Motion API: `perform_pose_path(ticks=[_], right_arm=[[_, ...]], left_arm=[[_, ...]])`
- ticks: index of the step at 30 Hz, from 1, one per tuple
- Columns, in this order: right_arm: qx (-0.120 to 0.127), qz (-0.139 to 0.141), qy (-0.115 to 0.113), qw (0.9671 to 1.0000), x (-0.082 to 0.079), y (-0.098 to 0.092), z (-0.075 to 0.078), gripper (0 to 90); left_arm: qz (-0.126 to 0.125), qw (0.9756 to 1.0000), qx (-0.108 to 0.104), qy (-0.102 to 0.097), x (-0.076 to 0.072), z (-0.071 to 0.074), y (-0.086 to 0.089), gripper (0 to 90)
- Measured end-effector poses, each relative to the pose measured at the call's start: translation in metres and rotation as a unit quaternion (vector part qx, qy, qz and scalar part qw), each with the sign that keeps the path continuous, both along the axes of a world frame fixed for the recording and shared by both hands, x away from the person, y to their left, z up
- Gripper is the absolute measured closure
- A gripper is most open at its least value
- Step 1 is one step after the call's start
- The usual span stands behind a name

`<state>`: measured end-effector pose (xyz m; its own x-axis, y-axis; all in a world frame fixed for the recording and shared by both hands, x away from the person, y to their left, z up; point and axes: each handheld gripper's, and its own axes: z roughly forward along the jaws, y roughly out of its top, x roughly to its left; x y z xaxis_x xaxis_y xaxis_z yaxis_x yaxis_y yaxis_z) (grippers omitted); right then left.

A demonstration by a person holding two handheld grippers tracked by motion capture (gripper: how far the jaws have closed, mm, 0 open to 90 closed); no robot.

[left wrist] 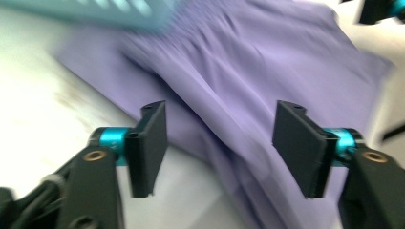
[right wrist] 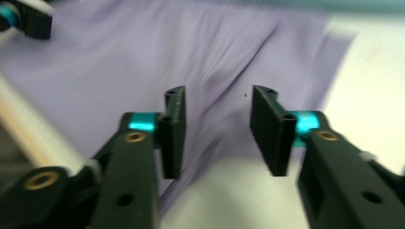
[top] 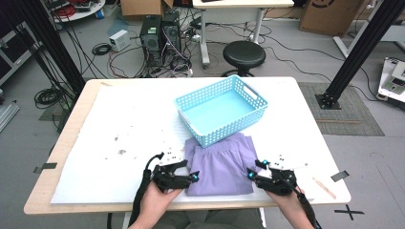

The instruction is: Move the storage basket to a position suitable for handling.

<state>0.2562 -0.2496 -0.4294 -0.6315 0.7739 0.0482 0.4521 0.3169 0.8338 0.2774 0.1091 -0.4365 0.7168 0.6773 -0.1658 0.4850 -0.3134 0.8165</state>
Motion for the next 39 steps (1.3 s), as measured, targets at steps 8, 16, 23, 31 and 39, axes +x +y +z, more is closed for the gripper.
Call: perform_pose_path(ticks=[8, 16, 23, 31, 39], right_arm=[[0.041, -0.027, -0.063, 0.9968, 0.051, -0.026, 0.018, 35.6], [0.039, -0.069, -0.062, 0.9949, 0.13, -0.052, 0.015, 31.6], [0.029, -0.067, -0.057, 0.9957, 0.176, -0.061, 0.004, 34.1], [0.044, -0.032, -0.044, 0.9975, 0.193, -0.056, 0.009, 44.9], [0.015, -0.013, -0.054, 0.9983, 0.174, -0.039, 0.017, 46.3]], left_arm=[[0.048, 0.9966, 0.005, -0.066, 0.035, 0.016, -0.013, 30.1], [0.084, 0.9931, 0.028, -0.077, 0.061, 0.013, -0.036, 25.9], [0.09, 0.9934, 0.012, -0.069, 0.075, 0.008, -0.036, 25.2], [0.064, 0.9963, 0.005, -0.056, 0.086, 0.017, -0.027, 26.8], [0.089, 0.994, -0.01, -0.063, 0.094, 0.023, 0.01, 39.7]])
